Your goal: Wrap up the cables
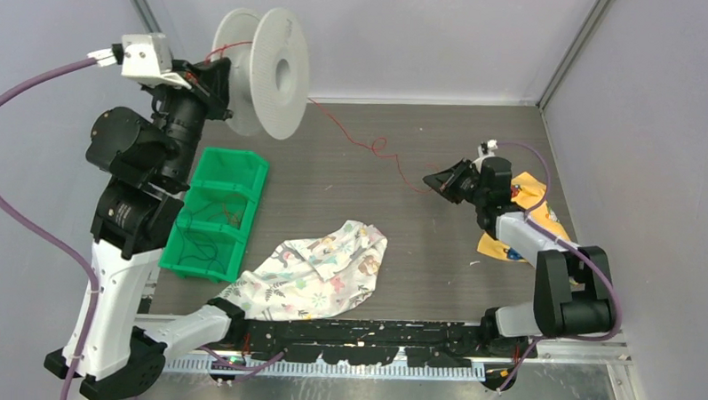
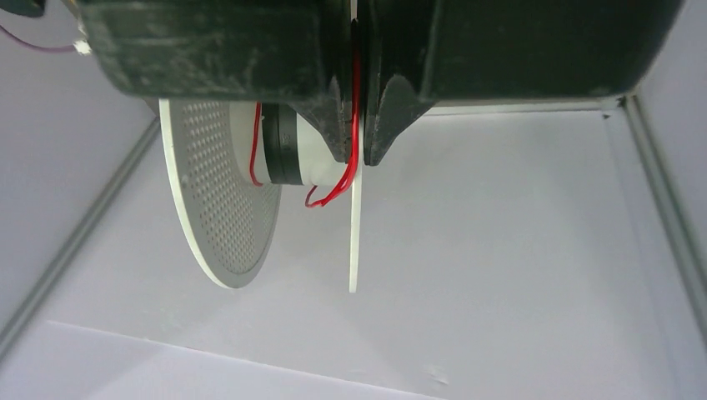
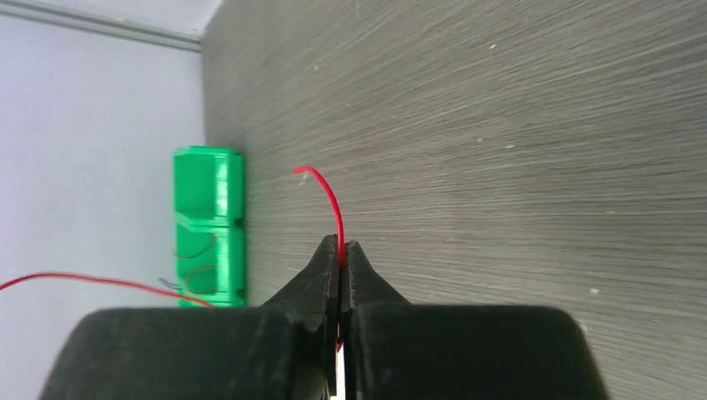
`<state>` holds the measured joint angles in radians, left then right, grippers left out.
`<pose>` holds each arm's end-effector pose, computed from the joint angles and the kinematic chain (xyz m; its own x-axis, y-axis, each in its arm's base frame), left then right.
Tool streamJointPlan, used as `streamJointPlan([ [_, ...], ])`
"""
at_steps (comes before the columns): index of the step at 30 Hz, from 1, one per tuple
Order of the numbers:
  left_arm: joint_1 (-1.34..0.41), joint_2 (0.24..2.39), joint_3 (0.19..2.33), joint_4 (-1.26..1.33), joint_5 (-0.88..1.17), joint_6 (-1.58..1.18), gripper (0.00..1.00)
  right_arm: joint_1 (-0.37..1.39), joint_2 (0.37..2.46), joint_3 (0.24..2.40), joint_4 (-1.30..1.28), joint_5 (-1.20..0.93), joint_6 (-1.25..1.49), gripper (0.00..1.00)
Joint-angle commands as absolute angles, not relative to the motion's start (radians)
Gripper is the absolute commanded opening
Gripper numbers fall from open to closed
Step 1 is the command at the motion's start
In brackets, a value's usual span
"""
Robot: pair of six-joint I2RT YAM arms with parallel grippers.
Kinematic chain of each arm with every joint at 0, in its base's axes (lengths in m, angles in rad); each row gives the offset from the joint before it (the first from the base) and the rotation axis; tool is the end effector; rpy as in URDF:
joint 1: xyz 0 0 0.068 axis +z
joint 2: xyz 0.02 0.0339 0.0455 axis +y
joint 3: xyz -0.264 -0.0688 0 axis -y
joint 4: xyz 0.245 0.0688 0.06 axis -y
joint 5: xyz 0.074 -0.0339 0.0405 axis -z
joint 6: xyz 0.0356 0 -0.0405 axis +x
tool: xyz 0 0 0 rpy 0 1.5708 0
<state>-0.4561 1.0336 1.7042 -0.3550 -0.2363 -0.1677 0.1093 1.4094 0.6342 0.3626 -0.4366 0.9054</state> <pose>0.1319 -0.0554 0.5733 0.2366 -0.2968 -0.9251 0.2717 0.9344 -0.2303 0.2885 0.0468 0.2029 -0.6268 0.6484 -0.4322 0.0148 0.5644 0.8253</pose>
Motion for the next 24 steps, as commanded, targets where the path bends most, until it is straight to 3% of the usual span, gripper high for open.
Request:
streamJointPlan([
  [1, -0.457, 0.996, 1.688, -0.135, -0.422, -0.136, 0.01, 0.109, 1.362, 0.719, 0.015, -0.345, 0.618, 0.01],
  [6, -0.457, 1.022, 1.638, -0.099, -0.550, -0.172, 0.01, 0.212, 1.265, 0.815, -0.251, -0.280, 0.430, 0.01],
  [14, -0.457, 1.140, 1.553, -0.005, -0.657, -0.216, 0.01, 0.675, 1.130, 1.017, -0.615, -0.184, 0.132, 0.01],
  [24, -0.531, 1.293, 1.463, 0.038, -0.746, -0.148, 0.01, 0.874, 1.299, 1.512, -0.922, -0.353, -0.049, 0.01],
])
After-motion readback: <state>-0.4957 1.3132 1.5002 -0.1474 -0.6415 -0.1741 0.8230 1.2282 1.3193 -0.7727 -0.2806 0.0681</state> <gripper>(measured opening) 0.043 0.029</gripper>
